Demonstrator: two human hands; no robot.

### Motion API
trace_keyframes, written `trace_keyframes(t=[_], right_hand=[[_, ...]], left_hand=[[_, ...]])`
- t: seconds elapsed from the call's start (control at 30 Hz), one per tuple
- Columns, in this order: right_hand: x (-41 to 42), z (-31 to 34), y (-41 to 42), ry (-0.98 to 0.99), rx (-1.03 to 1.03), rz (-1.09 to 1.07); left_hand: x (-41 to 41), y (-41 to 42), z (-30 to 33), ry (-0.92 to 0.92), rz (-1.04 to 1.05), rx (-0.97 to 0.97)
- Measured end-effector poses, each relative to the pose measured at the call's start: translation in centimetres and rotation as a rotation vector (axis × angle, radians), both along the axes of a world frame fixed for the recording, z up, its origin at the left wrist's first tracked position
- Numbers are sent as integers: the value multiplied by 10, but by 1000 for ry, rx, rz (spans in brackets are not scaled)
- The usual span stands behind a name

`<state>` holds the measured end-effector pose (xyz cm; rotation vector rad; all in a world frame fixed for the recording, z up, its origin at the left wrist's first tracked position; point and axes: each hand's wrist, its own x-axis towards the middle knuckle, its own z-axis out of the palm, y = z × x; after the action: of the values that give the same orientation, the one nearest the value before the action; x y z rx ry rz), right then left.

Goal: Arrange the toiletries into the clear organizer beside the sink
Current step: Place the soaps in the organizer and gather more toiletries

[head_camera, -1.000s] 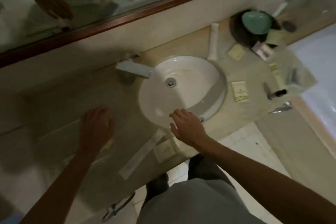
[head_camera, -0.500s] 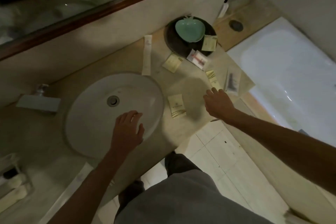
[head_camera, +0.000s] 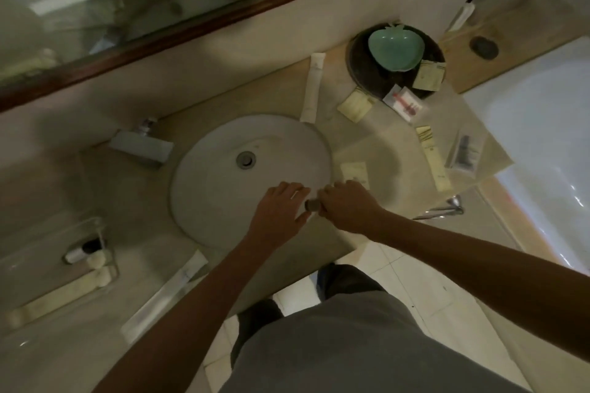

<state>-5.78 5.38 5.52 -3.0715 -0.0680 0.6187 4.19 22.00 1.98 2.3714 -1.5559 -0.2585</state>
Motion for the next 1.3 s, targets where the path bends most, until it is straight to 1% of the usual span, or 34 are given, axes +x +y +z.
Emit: trace_keyframes(t=[0.13, 0.27, 0.33, 0.43, 0.53, 0.6, 0.67, 0.77, 0.93, 1.03, 1.1, 1.17, 1.23, 1.27, 1.3], right_hand=[[45, 9, 80, -81, 64, 93], [83, 6, 161, -75, 123, 145], [100, 2, 197, -43, 131, 118], [119, -7, 232, -4, 84, 103], [122, -18, 248, 24, 11, 89], [120, -24, 259, 37, 4, 84], [117, -29, 272, 45, 18, 91], [109, -32, 286, 43, 61, 93], [93, -33, 289, 56, 91, 63], [84, -31, 281, 95, 111, 22], [78, -32, 270, 106, 113, 6], [72, -32, 253, 105, 125, -9], [63, -31, 229, 90, 147, -23], [58, -29, 213, 74, 154, -45], [53, -27, 194, 51, 153, -78]], left_hand=[[25, 74, 1, -21, 84, 14], [52, 165, 1, -65, 142, 47], [72, 215, 5, -95, 185, 83], [117, 316, 14, -147, 385, 154], [157, 405, 25, -78, 631, 298], [177, 436, 22, -59, 694, 388], [192, 443, 14, -37, 695, 475], [207, 437, 1, 16, 653, 536], [214, 418, -9, 92, 594, 523], [213, 415, -16, 157, 565, 421], [214, 417, -23, 146, 594, 356], [221, 422, -42, 130, 577, 343], [224, 423, -47, 113, 593, 440], [221, 416, -37, 88, 629, 468], [216, 404, -29, 3, 647, 477]])
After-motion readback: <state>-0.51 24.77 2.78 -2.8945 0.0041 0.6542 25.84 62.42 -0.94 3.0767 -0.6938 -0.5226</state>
